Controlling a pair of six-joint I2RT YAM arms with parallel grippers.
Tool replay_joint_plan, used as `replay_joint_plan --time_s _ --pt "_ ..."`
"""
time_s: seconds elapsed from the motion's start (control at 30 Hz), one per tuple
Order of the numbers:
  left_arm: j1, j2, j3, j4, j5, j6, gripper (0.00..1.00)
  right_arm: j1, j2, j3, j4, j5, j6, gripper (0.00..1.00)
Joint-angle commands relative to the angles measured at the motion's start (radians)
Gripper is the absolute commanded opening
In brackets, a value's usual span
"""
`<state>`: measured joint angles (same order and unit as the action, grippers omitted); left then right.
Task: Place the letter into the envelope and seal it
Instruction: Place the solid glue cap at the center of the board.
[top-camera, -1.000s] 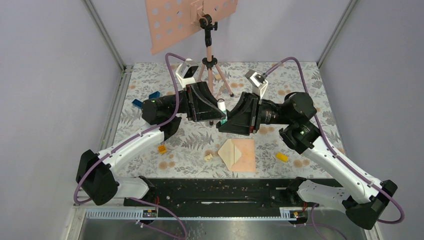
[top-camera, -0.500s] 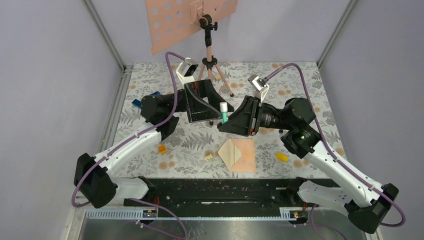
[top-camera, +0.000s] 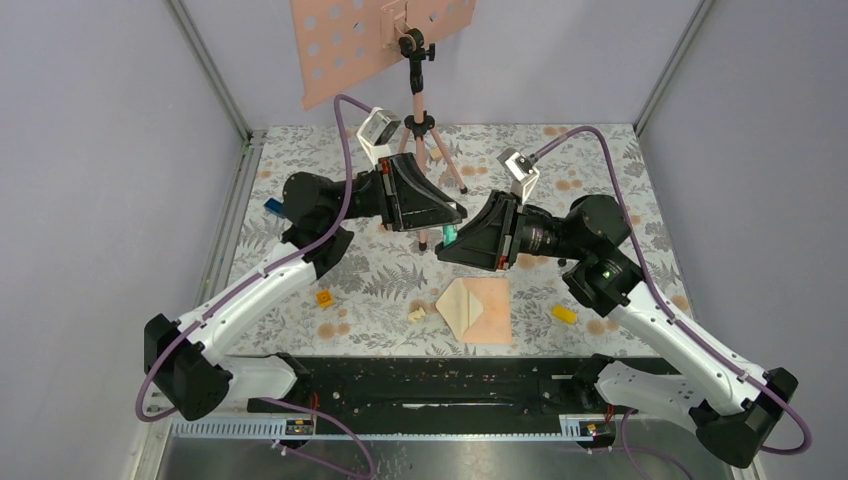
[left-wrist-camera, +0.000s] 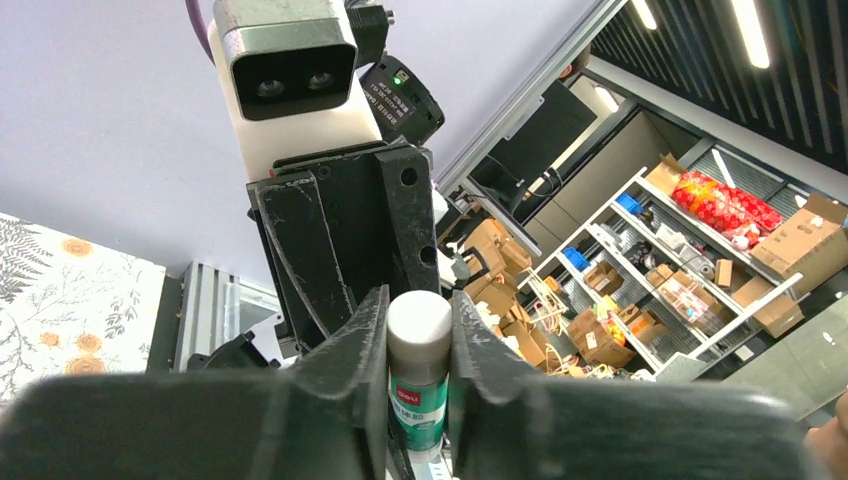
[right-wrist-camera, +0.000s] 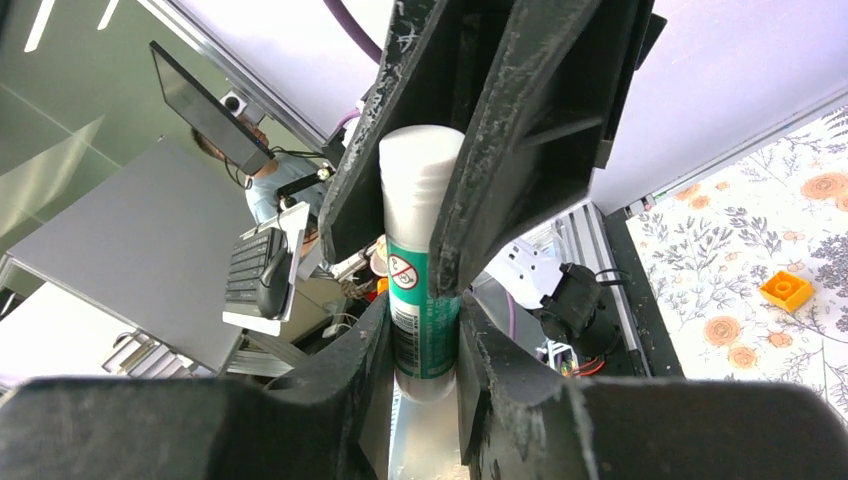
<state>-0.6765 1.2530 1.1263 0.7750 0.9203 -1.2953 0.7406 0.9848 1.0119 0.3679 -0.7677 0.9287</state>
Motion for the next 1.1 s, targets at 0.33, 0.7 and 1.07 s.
replay_joint_plan --time_s 0.33,0.7,1.07 --pt "0.035 -0.016 0.131 -0.365 -0.22 0.202 0.0 0.008 -0.099 -0.08 -0.254 -0.07 -0.141 0.0" --pt "0.051 0.035 0.103 -0.374 -0.217 0.19 0.0 0.017 -0.278 -0.111 -0.752 0.21 -0.396 0.0" --pt "0.034 -0.081 -0.109 -1.034 -0.453 0.488 0.0 0.002 -0.29 -0.129 -0.889 0.329 -0.509 0.0"
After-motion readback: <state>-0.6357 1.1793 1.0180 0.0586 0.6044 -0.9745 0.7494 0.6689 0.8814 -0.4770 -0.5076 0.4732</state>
